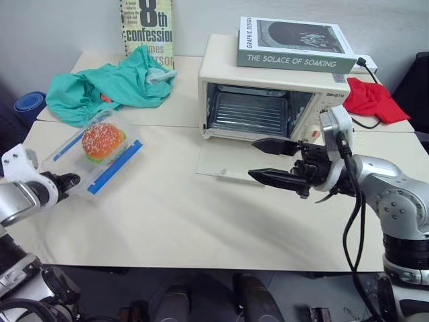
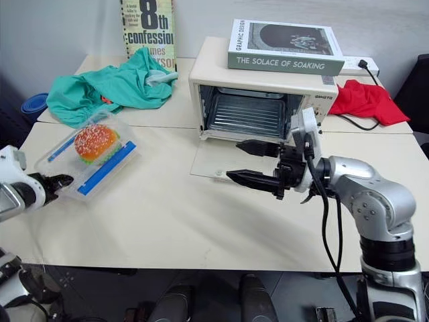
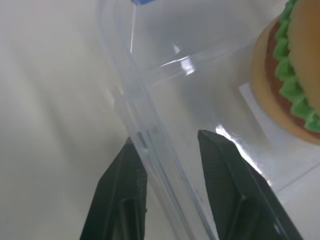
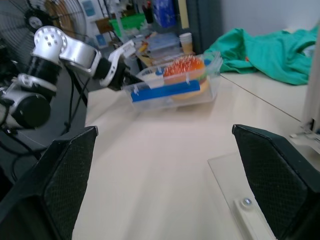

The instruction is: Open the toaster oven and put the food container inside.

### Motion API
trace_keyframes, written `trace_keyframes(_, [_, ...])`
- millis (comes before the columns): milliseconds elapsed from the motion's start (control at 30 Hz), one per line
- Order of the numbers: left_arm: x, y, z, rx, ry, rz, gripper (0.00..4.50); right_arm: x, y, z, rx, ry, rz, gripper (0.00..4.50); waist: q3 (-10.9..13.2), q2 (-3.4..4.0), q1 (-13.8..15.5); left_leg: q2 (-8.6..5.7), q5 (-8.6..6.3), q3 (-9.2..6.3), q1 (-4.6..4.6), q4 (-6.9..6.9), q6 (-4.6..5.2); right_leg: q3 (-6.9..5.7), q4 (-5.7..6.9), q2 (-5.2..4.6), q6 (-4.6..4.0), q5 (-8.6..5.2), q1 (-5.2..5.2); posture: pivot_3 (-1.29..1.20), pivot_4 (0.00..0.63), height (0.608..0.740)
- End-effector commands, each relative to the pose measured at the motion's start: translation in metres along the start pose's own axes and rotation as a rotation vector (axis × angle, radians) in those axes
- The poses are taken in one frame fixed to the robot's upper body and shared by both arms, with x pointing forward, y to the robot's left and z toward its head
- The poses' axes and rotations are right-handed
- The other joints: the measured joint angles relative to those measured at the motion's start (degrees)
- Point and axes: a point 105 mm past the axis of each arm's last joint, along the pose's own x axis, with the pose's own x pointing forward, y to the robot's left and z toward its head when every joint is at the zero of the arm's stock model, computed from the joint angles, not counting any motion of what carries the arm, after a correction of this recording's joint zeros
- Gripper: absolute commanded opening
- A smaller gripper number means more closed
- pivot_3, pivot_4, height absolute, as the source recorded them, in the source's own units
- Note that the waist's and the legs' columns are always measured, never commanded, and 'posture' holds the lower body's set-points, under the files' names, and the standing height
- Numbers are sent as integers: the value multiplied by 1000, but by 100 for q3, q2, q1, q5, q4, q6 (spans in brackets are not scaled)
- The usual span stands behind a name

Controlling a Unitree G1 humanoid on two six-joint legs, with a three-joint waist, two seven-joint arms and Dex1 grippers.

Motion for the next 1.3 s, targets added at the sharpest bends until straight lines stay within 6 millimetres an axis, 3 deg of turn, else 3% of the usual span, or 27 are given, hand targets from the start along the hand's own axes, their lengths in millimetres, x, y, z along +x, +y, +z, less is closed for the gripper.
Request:
trace_keyframes(33, [-5,-43,10,159,46,-193,1261,-15,1,9,-62,-9,-72,4500,0,0,-4,0,0,1,-1,-2,0,1,0,-1,0,0,-1,0,150,740])
trace_keyframes(300, [-3,-135,14,455,186,-421,1261,-41,1,5,-70,-3,-203,4500,1,-1,-19,-2,2,5,0,-8,2,3,-1,2,-1,-1,-1,0,150,740])
trace_keyframes(500, [9,-224,8,602,221,-559,1261,-54,6,-5,-67,-9,-307,4500,1,-1,13,-10,5,5,-4,-5,9,6,-1,1,2,0,-1,0,150,740])
trace_keyframes(600, [19,-246,4,669,209,-566,1261,-58,10,-7,-70,-13,-344,4500,1,0,-14,-11,6,8,-6,-6,9,9,-5,1,5,-2,-2,0,150,740])
trace_keyframes(767, [40,-265,6,758,137,-544,1261,-61,13,-6,-89,-27,-405,4500,3,2,-51,-8,12,29,6,-13,20,35,3,12,7,-3,-10,0,150,740])
trace_keyframes(967, [53,-279,9,745,82,-573,3157,-67,15,-7,-94,-33,-469,4500,4,0,9,-19,20,24,0,-5,27,48,0,10,18,3,-3,0,150,740])
trace_keyframes(1100, [44,-281,7,747,76,-680,4412,-71,17,-7,-90,-29,-487,4500,5,-1,0,-22,18,26,-6,-5,29,56,-8,7,26,6,-2,0,150,740])
trace_keyframes(1167, [37,-276,7,729,91,-732,4485,-72,18,-8,-85,-28,-493,4500,5,-1,-20,-21,18,28,-4,-9,31,61,-6,9,27,6,-5,0,150,740])
trace_keyframes(1300, [2,-257,19,717,-18,-928,4485,-71,20,-15,-54,-5,-488,4500,6,2,-69,-13,18,36,7,-12,32,71,13,15,23,4,-12,0,150,740])
